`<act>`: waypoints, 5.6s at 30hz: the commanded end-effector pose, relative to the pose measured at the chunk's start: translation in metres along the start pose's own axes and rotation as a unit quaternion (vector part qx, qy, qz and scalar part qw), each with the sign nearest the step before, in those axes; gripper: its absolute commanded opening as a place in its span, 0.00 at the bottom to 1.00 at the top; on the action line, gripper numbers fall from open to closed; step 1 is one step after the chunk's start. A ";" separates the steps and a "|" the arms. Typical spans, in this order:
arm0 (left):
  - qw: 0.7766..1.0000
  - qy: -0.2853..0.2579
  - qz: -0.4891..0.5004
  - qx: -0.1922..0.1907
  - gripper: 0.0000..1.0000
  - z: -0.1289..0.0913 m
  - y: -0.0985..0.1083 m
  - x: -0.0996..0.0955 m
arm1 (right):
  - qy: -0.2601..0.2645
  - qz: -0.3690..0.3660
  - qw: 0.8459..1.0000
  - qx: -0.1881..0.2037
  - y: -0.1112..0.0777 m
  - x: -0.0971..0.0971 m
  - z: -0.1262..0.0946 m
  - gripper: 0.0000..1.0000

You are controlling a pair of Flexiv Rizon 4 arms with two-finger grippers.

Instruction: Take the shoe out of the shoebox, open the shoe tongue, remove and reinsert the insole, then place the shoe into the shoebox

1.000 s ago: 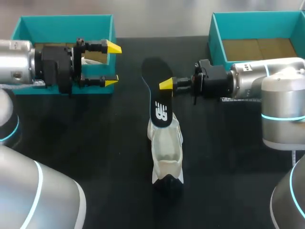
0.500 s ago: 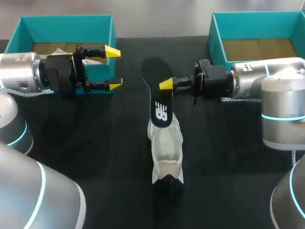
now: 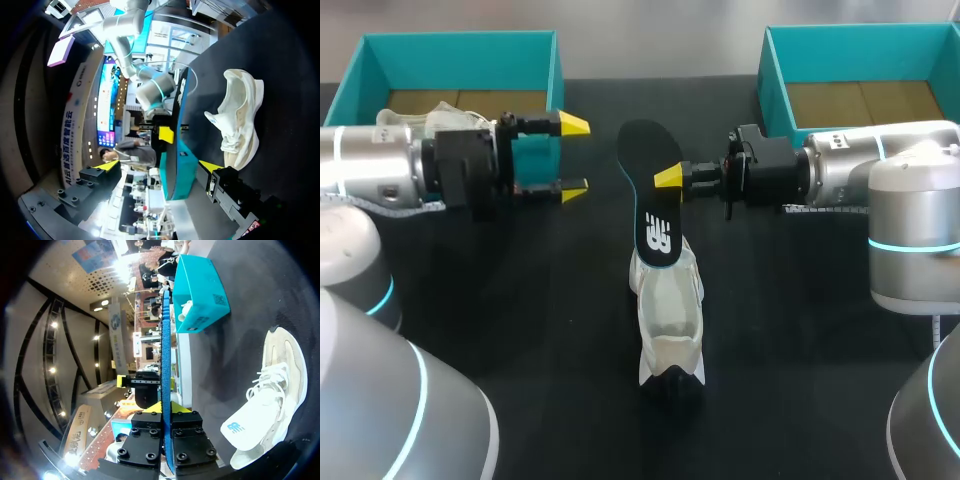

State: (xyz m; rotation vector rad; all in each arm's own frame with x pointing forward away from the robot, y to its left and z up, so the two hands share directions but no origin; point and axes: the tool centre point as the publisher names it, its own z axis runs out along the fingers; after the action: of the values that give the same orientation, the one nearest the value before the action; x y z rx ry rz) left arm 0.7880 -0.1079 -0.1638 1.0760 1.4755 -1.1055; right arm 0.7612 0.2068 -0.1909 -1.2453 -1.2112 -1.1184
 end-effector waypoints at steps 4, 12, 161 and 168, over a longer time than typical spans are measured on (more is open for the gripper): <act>1.000 -0.006 -0.020 -0.005 1.00 0.029 0.005 0.011 | -0.001 0.000 1.000 -0.001 -0.001 0.000 0.001 0.00; 1.000 -0.015 -0.012 0.001 0.86 0.059 0.004 0.015 | -0.001 0.000 1.000 -0.001 -0.001 0.000 0.001 0.00; 0.988 0.014 -0.111 0.106 0.00 -0.002 -0.158 0.029 | -0.422 -0.314 0.820 0.225 -0.064 -0.081 -0.102 1.00; 0.988 0.014 -0.111 0.106 0.00 -0.002 -0.158 0.029 | -0.422 -0.314 0.820 0.225 -0.064 -0.081 -0.102 1.00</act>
State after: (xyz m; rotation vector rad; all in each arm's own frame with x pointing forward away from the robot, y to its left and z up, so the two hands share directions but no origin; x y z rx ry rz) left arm 0.6343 -0.1364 -0.1739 1.0966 1.5510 -1.4406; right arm 0.6975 0.0994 -0.2637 -0.9781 -2.5315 -0.5963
